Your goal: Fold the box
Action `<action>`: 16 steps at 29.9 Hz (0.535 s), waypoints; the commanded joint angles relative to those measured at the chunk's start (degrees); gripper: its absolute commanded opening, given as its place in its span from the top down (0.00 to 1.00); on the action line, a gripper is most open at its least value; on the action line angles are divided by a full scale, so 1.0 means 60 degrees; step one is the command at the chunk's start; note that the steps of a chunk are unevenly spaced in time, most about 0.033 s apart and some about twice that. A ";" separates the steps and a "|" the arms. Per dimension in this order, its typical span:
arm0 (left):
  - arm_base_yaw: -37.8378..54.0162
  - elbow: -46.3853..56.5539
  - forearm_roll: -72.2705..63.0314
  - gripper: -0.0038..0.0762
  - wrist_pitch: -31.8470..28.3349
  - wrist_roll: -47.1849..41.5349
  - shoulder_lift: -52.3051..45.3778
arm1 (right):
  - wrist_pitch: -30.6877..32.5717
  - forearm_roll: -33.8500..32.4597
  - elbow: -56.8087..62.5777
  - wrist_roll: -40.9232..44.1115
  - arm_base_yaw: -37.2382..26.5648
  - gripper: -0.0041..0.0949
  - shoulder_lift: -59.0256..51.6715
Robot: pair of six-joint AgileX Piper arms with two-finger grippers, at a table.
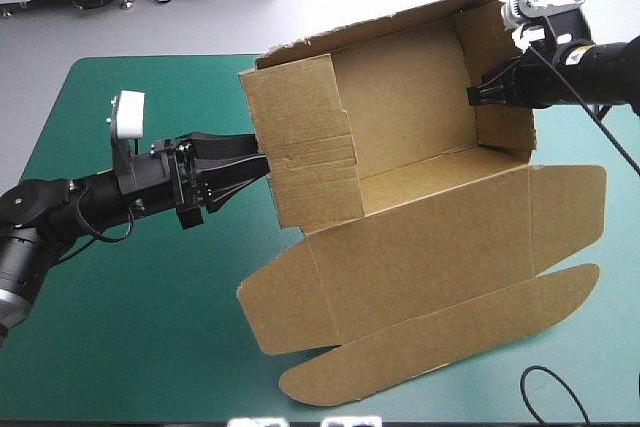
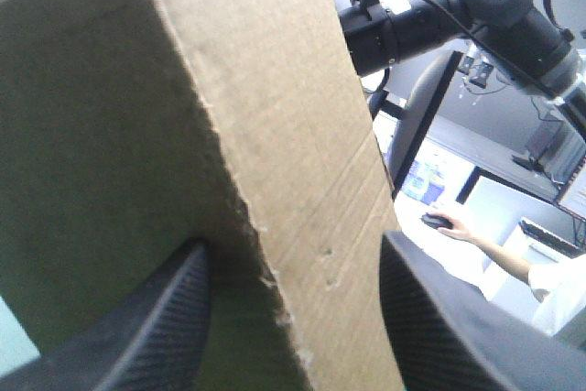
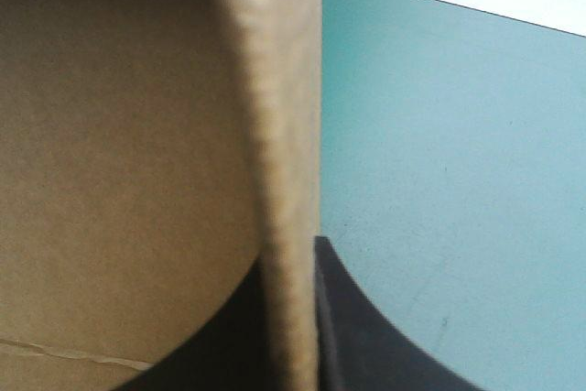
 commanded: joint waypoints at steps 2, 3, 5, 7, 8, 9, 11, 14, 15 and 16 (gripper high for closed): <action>-0.0033 -0.0347 -0.0925 0.40 -0.0512 -0.0205 -0.0191 | -0.0886 0.0481 -0.0314 0.0140 -0.0014 0.97 -0.0180; -0.0033 -0.0388 -0.0925 0.39 -0.0727 -0.0252 -0.0191 | -0.0965 0.0481 -0.0314 0.0160 -0.0014 0.97 -0.0131; -0.0033 -0.0511 -0.0925 0.37 -0.1234 -0.0399 -0.0191 | -0.1131 0.0463 -0.0314 0.0231 0.0134 0.97 -0.0066; -0.0033 -0.0678 -0.0856 0.37 -0.1615 -0.0469 -0.0191 | -0.1279 0.0324 -0.0314 0.0317 0.0315 0.97 0.0001; -0.0033 -0.0780 -0.0719 0.37 -0.1758 -0.0591 -0.0191 | -0.1367 0.0240 -0.0314 0.0382 0.0458 0.97 0.0050; -0.0033 -0.0883 -0.0536 0.37 -0.1846 -0.0776 -0.0191 | -0.1460 0.0121 -0.0314 0.0513 0.0579 0.97 0.0075; -0.0033 -0.1155 0.0228 0.37 -0.2024 -0.1265 -0.0191 | -0.1733 -0.0313 -0.0314 0.0808 0.0869 0.97 0.0167; -0.0033 -0.1486 0.1354 0.37 -0.2276 -0.2008 -0.0191 | -0.2077 -0.0580 -0.0314 0.1049 0.1230 0.97 0.0263; -0.0033 -0.1562 0.1602 0.37 -0.2437 -0.2178 -0.0191 | -0.2199 -0.0554 -0.0314 0.1117 0.1286 0.97 0.0281; -0.0033 -0.1604 0.1788 0.37 -0.2587 -0.2332 -0.0191 | -0.2333 -0.0538 -0.0314 0.1203 0.1365 0.97 0.0320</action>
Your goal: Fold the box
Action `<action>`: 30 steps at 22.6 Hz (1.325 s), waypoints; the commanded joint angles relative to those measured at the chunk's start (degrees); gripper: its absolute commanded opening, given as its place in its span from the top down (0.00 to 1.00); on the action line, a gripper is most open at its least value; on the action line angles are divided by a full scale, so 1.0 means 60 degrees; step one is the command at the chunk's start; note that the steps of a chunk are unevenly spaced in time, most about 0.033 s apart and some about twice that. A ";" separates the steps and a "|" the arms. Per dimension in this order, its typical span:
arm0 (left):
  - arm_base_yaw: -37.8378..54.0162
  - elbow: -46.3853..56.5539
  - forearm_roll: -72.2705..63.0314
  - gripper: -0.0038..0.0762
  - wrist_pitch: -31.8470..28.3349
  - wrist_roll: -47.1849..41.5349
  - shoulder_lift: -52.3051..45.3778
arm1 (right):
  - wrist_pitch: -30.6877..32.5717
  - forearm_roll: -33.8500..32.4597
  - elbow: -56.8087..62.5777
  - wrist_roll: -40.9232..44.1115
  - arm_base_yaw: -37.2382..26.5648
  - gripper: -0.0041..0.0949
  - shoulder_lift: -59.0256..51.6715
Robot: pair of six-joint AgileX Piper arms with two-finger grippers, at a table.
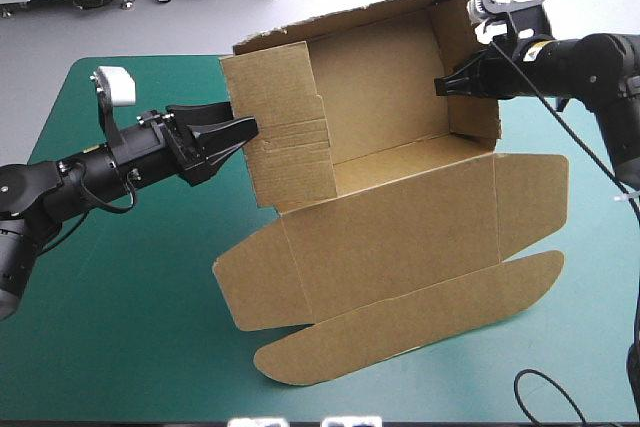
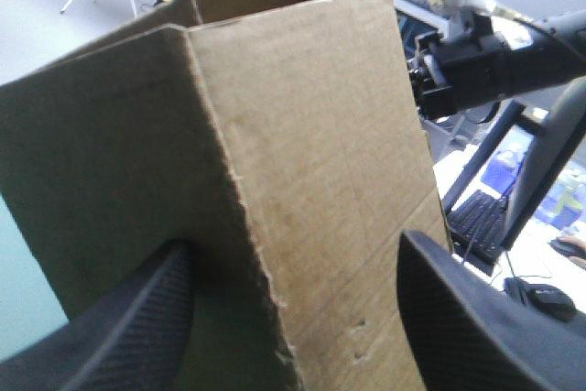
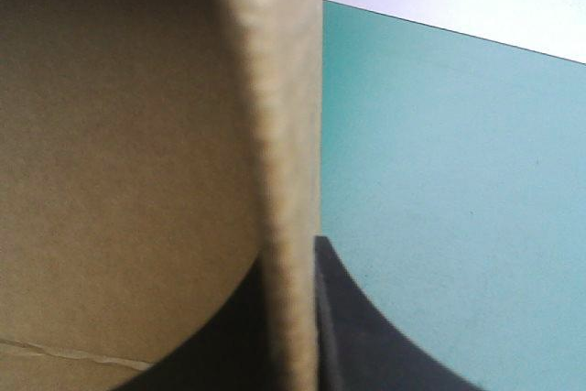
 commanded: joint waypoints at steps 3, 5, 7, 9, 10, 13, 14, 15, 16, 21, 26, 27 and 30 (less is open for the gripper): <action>-0.0033 -0.0578 0.0584 0.37 -0.0706 -0.1053 -0.0191 | -0.1340 0.0111 -0.0314 0.0564 0.0389 0.97 -0.0193; -0.0033 -0.0624 0.0916 0.37 -0.0883 -0.1254 -0.0191 | -0.1500 0.0039 -0.0314 0.0721 0.0491 0.97 -0.0125; -0.0033 -0.0661 0.1280 0.37 -0.1089 -0.1619 -0.0191 | -0.1671 -0.0138 -0.0314 0.0977 0.0610 0.97 -0.0029; -0.0033 -0.0745 0.1930 0.37 -0.1383 -0.2038 -0.0191 | -0.1839 -0.0159 -0.0314 0.1066 0.0712 0.97 0.0090; -0.0033 -0.0835 0.2088 0.37 -0.1498 -0.2250 -0.0191 | -0.1951 -0.0193 -0.0314 0.1195 0.0800 0.97 0.0159; -0.0051 -0.1081 0.2170 0.37 -0.1564 -0.2447 -0.0191 | -0.2229 -0.1081 -0.0314 0.1790 0.1135 0.97 0.0323; -0.0111 -0.1256 0.2566 0.37 -0.1579 -0.2783 -0.0172 | -0.2324 -0.1491 -0.0314 0.1996 0.1308 0.97 0.0371; -0.0192 -0.1347 0.2826 0.37 -0.1584 -0.2928 -0.0123 | -0.2393 -0.1570 -0.0314 0.2062 0.1388 0.97 0.0417; -0.0374 -0.1507 0.3282 0.37 -0.1584 -0.3217 -0.0035 | -0.2520 -0.1587 -0.0314 0.2129 0.1487 0.97 0.0440; -0.1307 -0.1659 0.5517 0.38 -0.2428 -0.4578 0.0404 | -0.2635 -0.1393 -0.0314 0.2189 0.1575 0.97 0.0476; -0.1774 -0.1659 0.7002 0.38 -0.3431 -0.5665 0.0467 | -0.2805 -0.1287 -0.0314 0.2240 0.1575 0.97 0.0476; -0.1881 -0.1659 0.7249 0.38 -0.3607 -0.5918 0.0467 | -0.2805 -0.1287 -0.0314 0.2240 0.1575 0.97 0.0476; -0.2197 -0.1659 0.7885 0.40 -0.4064 -0.6528 0.0618 | -0.2805 -0.1281 -0.0314 0.2295 0.1575 0.97 0.0520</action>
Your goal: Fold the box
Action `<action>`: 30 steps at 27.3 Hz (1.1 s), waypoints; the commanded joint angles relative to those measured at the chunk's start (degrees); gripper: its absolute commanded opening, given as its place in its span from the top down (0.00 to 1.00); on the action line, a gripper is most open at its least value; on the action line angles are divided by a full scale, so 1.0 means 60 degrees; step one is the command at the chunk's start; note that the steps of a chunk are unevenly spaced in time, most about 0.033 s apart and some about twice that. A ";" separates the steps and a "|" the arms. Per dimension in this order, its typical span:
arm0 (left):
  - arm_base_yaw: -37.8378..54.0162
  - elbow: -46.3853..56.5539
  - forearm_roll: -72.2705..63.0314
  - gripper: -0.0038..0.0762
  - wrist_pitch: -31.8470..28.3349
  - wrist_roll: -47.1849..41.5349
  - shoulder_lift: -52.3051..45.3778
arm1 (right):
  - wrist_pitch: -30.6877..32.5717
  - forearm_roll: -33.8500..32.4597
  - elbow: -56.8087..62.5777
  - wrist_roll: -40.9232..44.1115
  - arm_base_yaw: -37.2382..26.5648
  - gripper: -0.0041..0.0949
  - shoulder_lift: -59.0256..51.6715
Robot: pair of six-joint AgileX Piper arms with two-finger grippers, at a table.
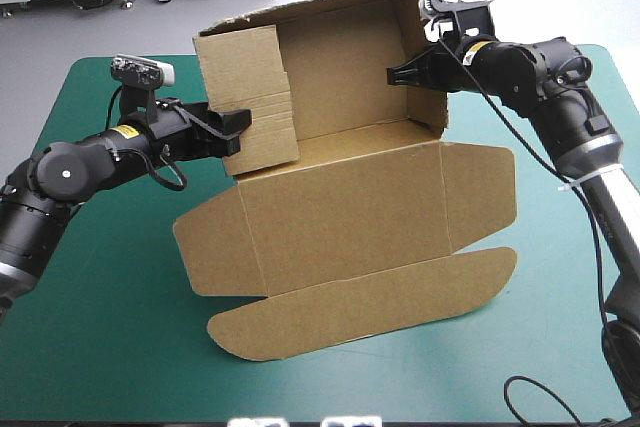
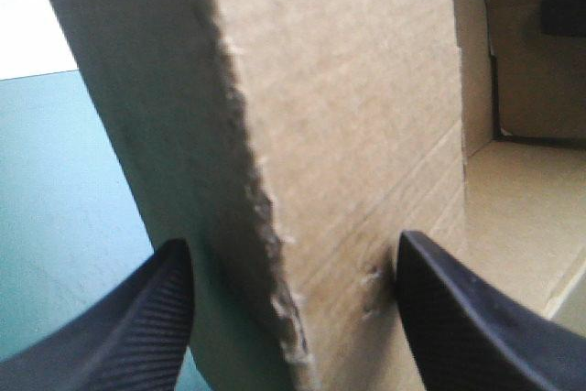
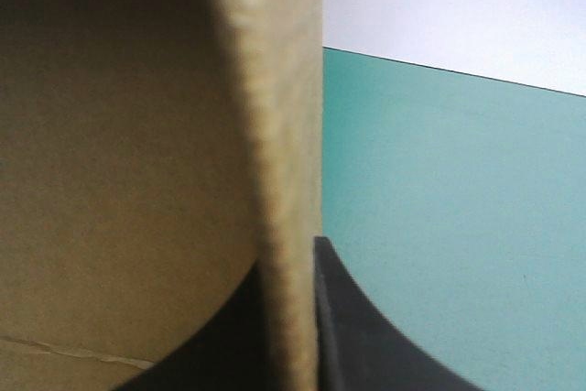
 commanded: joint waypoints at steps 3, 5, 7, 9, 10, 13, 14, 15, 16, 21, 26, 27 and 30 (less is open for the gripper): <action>-0.0670 -0.0332 0.0623 0.45 -0.1165 -0.0940 0.0248 | -0.0841 0.0373 -0.0314 0.0221 0.0100 0.97 -0.0313; -0.0946 -0.0332 0.0957 0.46 -0.1270 -0.1171 0.0550 | -0.0804 0.0527 -0.0314 0.0136 0.0138 0.97 -0.0313; -0.1195 -0.0332 0.1347 0.47 -0.1346 -0.1562 0.0891 | -0.0642 0.0551 -0.0314 0.0076 0.0179 0.97 -0.0313; -0.1373 -0.0332 0.1731 0.47 -0.1560 -0.2012 0.1187 | -0.0324 0.0551 -0.0314 0.0076 0.0178 0.97 -0.0288; -0.1394 -0.0332 0.1752 0.48 -0.1701 -0.2032 0.1272 | -0.0154 0.0532 -0.0314 0.0076 0.0178 0.97 -0.0256; -0.1439 -0.0332 0.1667 0.64 -0.1969 -0.2032 0.1400 | 0.0448 0.0510 -0.0296 0.0076 0.0178 0.97 -0.0195; -0.1439 -0.0332 0.1649 0.74 -0.2015 -0.1984 0.1416 | 0.0613 0.0555 -0.0296 0.0076 0.0178 0.97 -0.0157; -0.1439 -0.0332 0.1673 0.84 -0.2015 -0.1965 0.1416 | 0.0702 0.0555 -0.0296 0.0076 0.0178 0.97 -0.0135; -0.1439 -0.0332 0.1673 0.92 -0.2015 -0.1883 0.1416 | 0.0786 0.0577 -0.0296 0.0076 0.0178 0.97 -0.0097; -0.1439 -0.0332 0.1673 0.96 -0.1779 -0.1706 0.1416 | 0.1575 0.0707 -0.0296 0.0076 0.0178 0.97 0.0339; -0.1439 -0.0332 0.1890 0.96 -0.1412 -0.1668 0.1535 | 0.2418 0.0609 -0.0296 0.0076 0.0178 0.97 0.1014; -0.1439 -0.0332 0.2051 0.96 -0.1290 -0.1668 0.1582 | 0.2624 0.0609 -0.0296 -0.0025 0.0178 0.97 0.1113; -0.1439 -0.0332 0.2230 0.96 -0.0539 -0.1668 0.1986 | 0.3526 0.0572 -0.0296 -0.0251 0.0178 0.97 0.1555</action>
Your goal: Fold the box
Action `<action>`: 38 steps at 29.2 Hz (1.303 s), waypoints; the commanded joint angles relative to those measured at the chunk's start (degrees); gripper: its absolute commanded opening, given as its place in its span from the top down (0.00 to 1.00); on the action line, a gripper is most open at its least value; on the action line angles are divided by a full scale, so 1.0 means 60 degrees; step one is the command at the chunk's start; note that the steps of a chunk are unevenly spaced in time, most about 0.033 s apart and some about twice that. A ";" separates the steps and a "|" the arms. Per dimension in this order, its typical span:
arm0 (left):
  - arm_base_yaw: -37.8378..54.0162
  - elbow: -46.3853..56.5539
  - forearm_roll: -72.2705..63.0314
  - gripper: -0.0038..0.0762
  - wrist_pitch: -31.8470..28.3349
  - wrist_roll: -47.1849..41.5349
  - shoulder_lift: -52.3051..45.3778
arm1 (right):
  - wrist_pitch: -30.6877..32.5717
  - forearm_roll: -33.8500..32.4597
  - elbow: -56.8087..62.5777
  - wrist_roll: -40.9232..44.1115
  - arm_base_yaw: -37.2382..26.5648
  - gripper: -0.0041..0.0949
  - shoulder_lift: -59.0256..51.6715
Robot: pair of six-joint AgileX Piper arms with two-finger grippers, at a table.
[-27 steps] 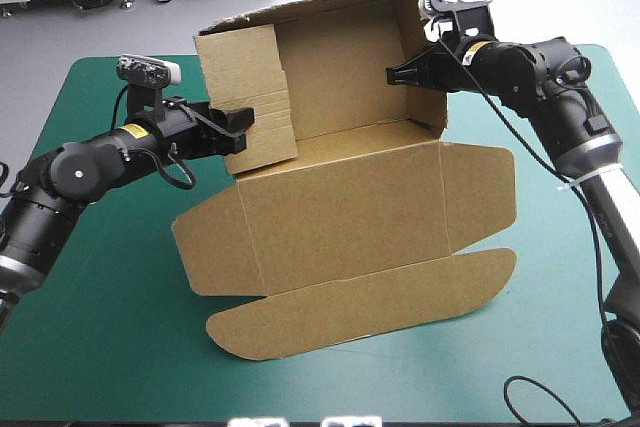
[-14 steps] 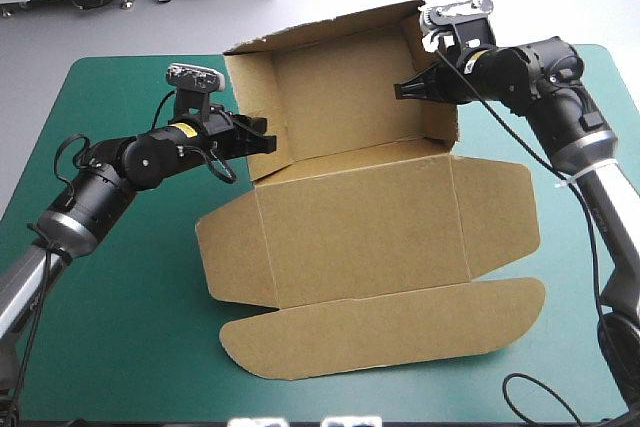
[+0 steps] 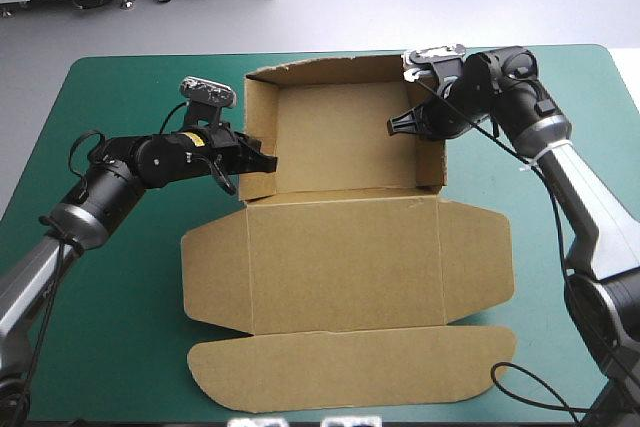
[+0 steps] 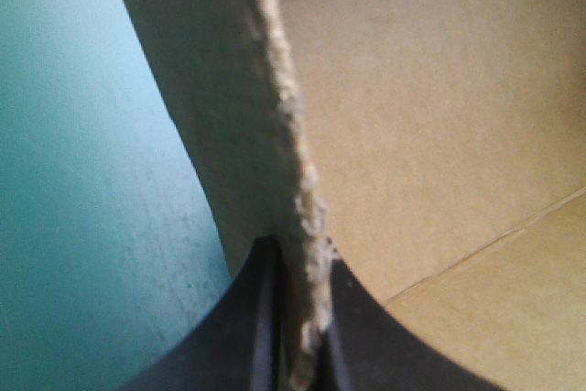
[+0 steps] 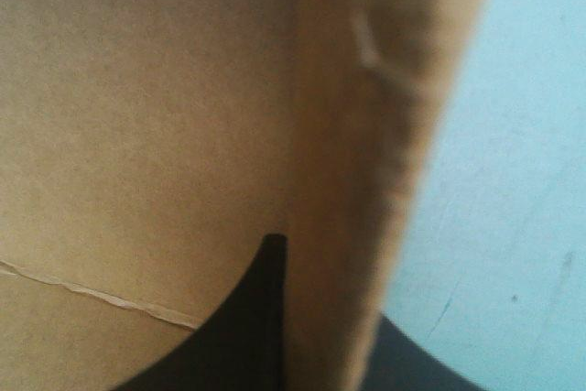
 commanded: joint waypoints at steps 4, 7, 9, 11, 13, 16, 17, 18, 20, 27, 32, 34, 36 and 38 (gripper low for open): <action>-0.0204 -0.0349 -0.0570 0.96 0.0232 0.0215 0.0497 | 0.0653 0.1022 -0.0288 -0.0586 0.0174 0.97 0.0265; -0.0204 -0.0368 -0.0532 0.96 0.0362 0.0215 0.0799 | 0.0695 0.1045 -0.0288 -0.0586 0.0174 0.97 0.0468; -0.0204 -0.0530 -0.0496 0.96 0.0699 0.0037 0.1053 | 0.0919 0.1063 -0.0288 -0.0586 0.0174 0.97 0.0639; -0.0204 -0.0832 -0.0355 0.96 0.1430 0.0036 0.1393 | 0.1134 0.1081 -0.0288 -0.0586 0.0174 0.97 0.0819; -0.0204 -0.1132 -0.0120 0.96 0.1903 0.0036 0.1643 | 0.1181 0.1138 -0.0264 -0.0586 0.0174 0.97 0.0920; -0.0204 -0.1548 0.0051 0.96 0.2381 0.0036 0.1948 | 0.1181 0.1236 -0.0227 -0.0586 0.0174 0.97 0.1063; -0.0204 -0.1671 0.0174 0.96 0.2455 0.0036 0.2025 | 0.1181 0.1236 -0.0227 -0.0586 0.0174 0.97 0.1126; -0.0204 -0.1803 0.0267 0.96 0.2514 0.0036 0.2115 | 0.1181 0.1236 -0.0227 -0.0586 0.0174 0.97 0.1167; -0.0204 -0.2068 0.0489 0.96 0.2734 -0.0103 0.2275 | 0.1181 0.1189 -0.0227 -0.0586 0.0174 0.97 0.1308; -0.0204 -0.2990 0.1213 0.96 0.4037 -0.0475 0.3122 | 0.1181 0.1433 -0.0209 -0.0506 0.0174 0.97 0.1747; -0.0204 -0.3345 0.1446 0.96 0.4865 -0.0568 0.3742 | 0.1181 0.1439 -0.0209 -0.0438 0.0174 0.97 0.1915; -0.0204 -0.3474 0.1571 0.96 0.5294 -0.0585 0.3983 | 0.1181 0.1439 -0.0209 -0.0438 0.0174 0.97 0.1980; -0.0204 -0.3492 0.1550 0.96 0.5521 -0.0589 0.4074 | 0.1181 0.1457 -0.0209 -0.0438 0.0174 0.97 0.1985; -0.0204 -0.3492 0.1550 0.96 0.5544 -0.0589 0.4097 | 0.1181 0.1421 -0.0209 -0.0456 0.0174 0.97 0.1985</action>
